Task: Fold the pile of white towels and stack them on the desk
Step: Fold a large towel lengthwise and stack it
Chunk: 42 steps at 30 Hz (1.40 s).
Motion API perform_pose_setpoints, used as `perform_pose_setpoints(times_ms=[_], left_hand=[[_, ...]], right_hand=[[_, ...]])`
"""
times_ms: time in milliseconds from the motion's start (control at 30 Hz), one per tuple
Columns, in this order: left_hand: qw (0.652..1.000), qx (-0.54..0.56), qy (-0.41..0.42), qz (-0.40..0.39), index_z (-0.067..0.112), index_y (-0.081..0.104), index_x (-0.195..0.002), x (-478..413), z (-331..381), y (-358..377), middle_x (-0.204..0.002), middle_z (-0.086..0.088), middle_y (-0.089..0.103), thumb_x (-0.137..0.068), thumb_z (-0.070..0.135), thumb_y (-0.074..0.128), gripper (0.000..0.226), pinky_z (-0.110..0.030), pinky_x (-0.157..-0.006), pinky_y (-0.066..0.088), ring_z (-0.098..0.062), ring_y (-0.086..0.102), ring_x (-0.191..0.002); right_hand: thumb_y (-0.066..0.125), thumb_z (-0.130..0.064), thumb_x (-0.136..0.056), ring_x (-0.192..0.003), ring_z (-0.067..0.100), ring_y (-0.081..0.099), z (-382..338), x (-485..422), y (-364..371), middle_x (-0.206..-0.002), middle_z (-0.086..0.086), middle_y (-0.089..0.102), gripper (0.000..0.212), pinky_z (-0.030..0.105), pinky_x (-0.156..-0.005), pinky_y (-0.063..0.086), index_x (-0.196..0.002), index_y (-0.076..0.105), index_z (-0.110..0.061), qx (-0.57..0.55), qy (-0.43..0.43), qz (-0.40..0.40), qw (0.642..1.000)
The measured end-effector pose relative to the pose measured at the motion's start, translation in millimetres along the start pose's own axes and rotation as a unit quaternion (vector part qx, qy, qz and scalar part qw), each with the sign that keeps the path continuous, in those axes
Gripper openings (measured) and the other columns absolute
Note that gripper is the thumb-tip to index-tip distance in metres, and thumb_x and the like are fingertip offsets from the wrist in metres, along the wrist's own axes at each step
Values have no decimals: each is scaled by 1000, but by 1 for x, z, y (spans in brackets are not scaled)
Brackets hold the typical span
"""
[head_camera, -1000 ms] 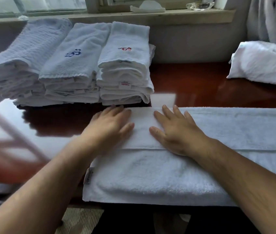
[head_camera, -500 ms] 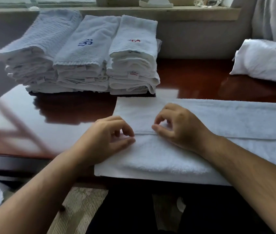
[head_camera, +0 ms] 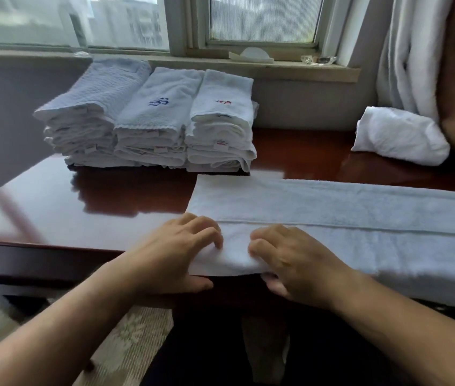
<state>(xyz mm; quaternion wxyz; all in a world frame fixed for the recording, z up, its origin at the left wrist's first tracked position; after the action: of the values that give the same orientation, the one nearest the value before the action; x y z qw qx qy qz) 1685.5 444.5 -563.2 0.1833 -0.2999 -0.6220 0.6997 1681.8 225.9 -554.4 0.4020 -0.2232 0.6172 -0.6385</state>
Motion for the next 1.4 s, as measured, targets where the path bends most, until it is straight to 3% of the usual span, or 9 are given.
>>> perform_pose_setpoints(times_ms=[167, 300, 433, 633, 800, 933, 1133, 1267, 1400], left_hand=[[999, -35, 1, 17, 33, 49, -120, 0, 9, 2, -136, 10, 50, -74, 41, 68, 50, -35, -96, 47, -16, 49, -118], [989, 110, -51, 90, 24, 68, -112, -3, -3, -15, -114, 11, 67, -89, 33, 63, 26, -33, -91, 50, -12, 61, -106], [980, 145, -60, 119, 19, 72, -105, -22, -13, -33, -95, 7, 71, -100, 31, 59, 19, -34, -79, 50, -14, 65, -90], [966, 143, -153, 153, 17, 60, -76, -67, -42, -42, -61, 3, 55, -101, 39, 53, 34, -39, -63, 42, -16, 51, -62], [949, 114, -251, 153, 18, 59, -66, -108, -78, -38, -58, 3, 54, -95, 46, 62, 40, -37, -59, 34, -19, 52, -65], [951, 33, -302, 64, 23, 66, -83, -129, -95, -22, -90, 0, 70, -91, 51, 60, 30, -34, -72, 47, -26, 63, -93], [955, -144, -255, 42, 30, 57, -124, -142, -72, -12, -125, 0, 58, -89, 46, 57, 39, -42, -97, 37, -26, 47, -121], [986, -2, -165, 22, 35, 50, -134, -177, -32, 2, -136, 6, 53, -95, 56, 49, 43, -40, -103, 35, -20, 45, -128], [996, 52, -60, -26, 37, 53, -132, -227, 17, 23, -132, 7, 53, -95, 59, 50, 43, -40, -99, 39, -18, 46, -124]], right_hand=[[85, -38, -65, -101, 31, 65, -8, 0, 2, -118, 10, 65, 60, 44, -77, 56, -114, 65, -11, 42, 22, -11, 999], [70, -21, -74, -84, 30, 63, -7, 2, -2, -99, 8, 66, 35, 44, -68, 53, -106, 66, -10, 32, 18, 47, 998], [65, -24, -71, -68, 29, 58, 13, -3, -19, -76, 3, 60, 16, 37, -57, 48, -83, 60, -15, 38, 103, 45, 993], [49, -30, -88, -83, 31, 61, 83, -17, -39, -81, 0, 60, 12, 35, -62, 35, -79, 45, -22, 25, 247, 40, 968], [39, -34, -103, -93, 36, 64, 137, -45, -19, -105, 7, 68, 21, 36, -67, 40, -109, 57, -26, 34, 299, -23, 953], [46, -45, -102, -93, 32, 63, 164, -67, 3, -104, 4, 67, 22, 36, -69, 41, -103, 58, -27, 0, 314, -46, 948], [59, -59, -92, -87, 21, 59, 173, -55, 19, -89, -8, 59, 32, 34, -68, 42, -86, 57, -28, -78, 340, -3, 937], [62, -52, -93, -92, 22, 59, 170, -20, 11, -95, -4, 62, 28, 36, -78, 45, -99, 63, -24, -42, 337, 28, 940], [76, -22, -78, -86, 33, 62, 174, 42, 0, -89, 4, 66, 18, 41, -74, 48, -94, 71, -16, 12, 380, 66, 923]])
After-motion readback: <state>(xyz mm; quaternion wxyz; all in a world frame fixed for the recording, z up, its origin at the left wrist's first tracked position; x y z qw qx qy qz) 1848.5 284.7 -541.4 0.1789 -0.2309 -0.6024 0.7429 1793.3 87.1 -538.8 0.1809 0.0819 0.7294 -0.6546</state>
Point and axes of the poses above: each hand's wrist, its own x-axis away from the middle knuckle, its own y-axis out of the palm, z = x × y, the point moved 4 cm from there along -x, towards the middle knuckle
